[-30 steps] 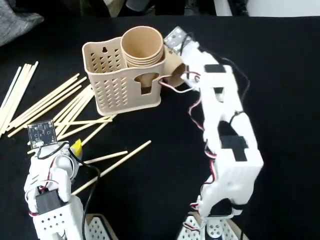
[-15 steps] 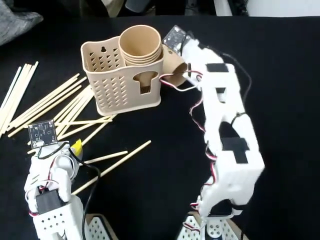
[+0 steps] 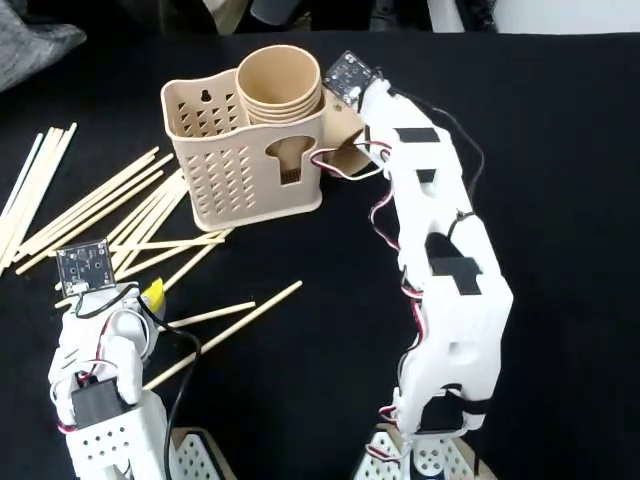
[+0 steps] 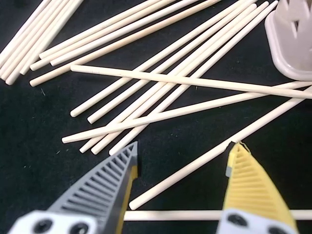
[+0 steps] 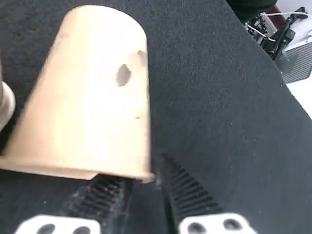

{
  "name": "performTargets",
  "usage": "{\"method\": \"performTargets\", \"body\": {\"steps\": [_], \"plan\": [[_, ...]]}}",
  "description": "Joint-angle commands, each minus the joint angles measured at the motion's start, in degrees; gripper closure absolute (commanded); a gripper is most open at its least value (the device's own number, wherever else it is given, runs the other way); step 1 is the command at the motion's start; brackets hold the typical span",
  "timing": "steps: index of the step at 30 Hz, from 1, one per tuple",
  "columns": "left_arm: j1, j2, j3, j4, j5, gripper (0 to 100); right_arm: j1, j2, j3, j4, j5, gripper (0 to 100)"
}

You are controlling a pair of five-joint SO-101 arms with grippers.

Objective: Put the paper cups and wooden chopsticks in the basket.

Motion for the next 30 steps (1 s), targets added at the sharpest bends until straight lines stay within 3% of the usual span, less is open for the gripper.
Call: {"method": "performTargets", "body": {"steps": [1, 11, 20, 26, 30], "plan": [[0.6, -0.3, 0.5, -0.5, -0.4, 71, 0.4, -4.8, 1.5, 1.0, -0.4, 98.8], [0.3, -0.3, 0.5, -0.5, -0.4, 71, 1.7, -26.4, 17.3, 5.5, 0.2, 98.7], [0.2, -0.3, 0.5, -0.6, -0.2, 71, 4.3, -47.9, 17.9, 28.7, -0.4, 98.7], [0.2, -0.3, 0.5, -0.5, -0.1, 71, 6.5, -58.7, 7.2, 42.7, -11.0, 98.7], [0.2, -0.3, 0.5, -0.4, -0.2, 71, 3.1, -61.9, -2.2, 47.7, -21.5, 98.7]]}}
